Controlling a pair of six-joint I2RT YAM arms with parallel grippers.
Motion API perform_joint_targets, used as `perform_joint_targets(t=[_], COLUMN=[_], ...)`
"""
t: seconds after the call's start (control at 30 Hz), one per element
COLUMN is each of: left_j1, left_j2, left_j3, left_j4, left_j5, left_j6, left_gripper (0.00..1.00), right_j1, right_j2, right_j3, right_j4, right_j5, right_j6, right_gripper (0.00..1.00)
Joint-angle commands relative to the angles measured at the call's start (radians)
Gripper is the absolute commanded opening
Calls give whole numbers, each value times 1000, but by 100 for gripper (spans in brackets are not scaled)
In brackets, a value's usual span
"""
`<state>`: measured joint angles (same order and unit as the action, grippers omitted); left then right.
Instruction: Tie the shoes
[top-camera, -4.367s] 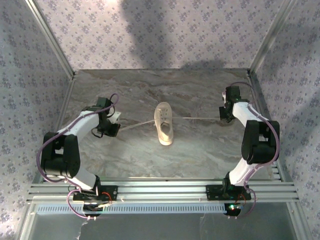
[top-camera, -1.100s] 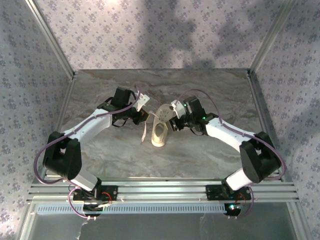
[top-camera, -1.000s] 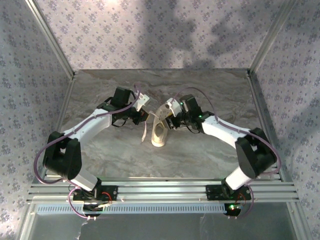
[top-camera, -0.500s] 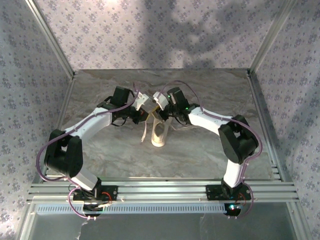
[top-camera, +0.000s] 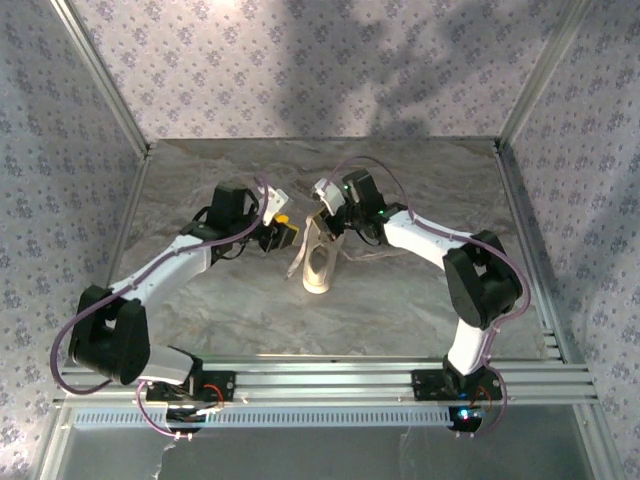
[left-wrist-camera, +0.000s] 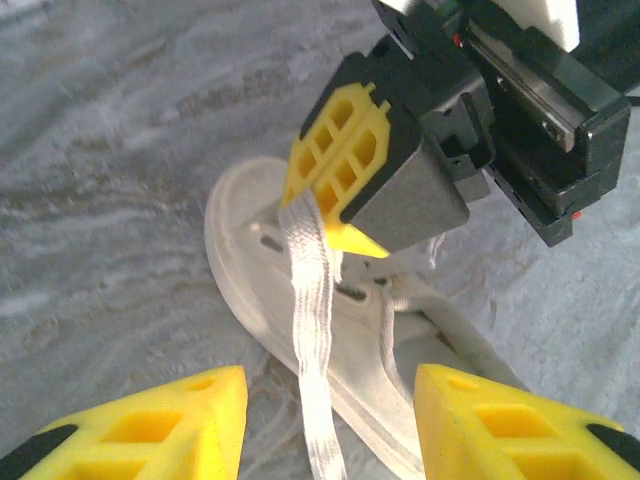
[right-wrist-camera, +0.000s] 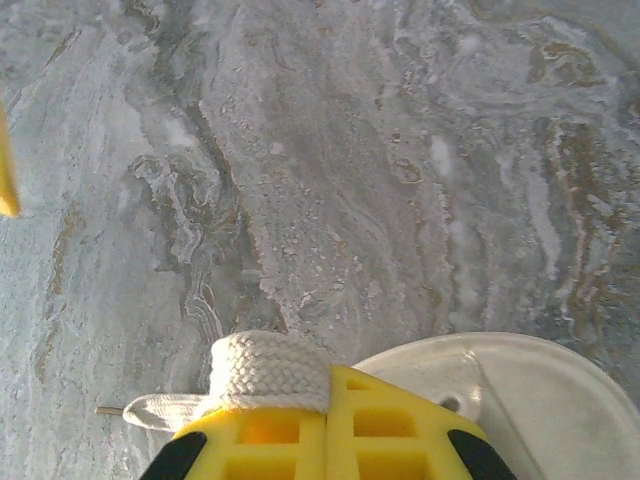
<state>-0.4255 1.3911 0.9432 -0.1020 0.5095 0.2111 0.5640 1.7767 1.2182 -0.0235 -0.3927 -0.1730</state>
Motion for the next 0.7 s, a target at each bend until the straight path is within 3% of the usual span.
perform_joint_targets(t=[0.0, 0.2, 0.5, 0.67], left_j1=[-4, -21, -48, -48], left_j2=[19, 114, 222, 256], left_j3=[13, 24, 66, 108], left_j4=[116, 191, 227, 191], left_j5=[49, 122, 129, 148], left_j6=[42, 86, 155, 168], left_gripper=[47, 45, 46, 35], right_j1=[-14, -17, -21, -26], right_j2=[-44, -41, -40, -35], right_j3=[9, 14, 19, 30], right_j4=[-33, -56, -77, -95], right_j5=[-47, -85, -109, -121], right_j6=[21, 24, 22, 13], right_gripper=[0, 0, 0, 0])
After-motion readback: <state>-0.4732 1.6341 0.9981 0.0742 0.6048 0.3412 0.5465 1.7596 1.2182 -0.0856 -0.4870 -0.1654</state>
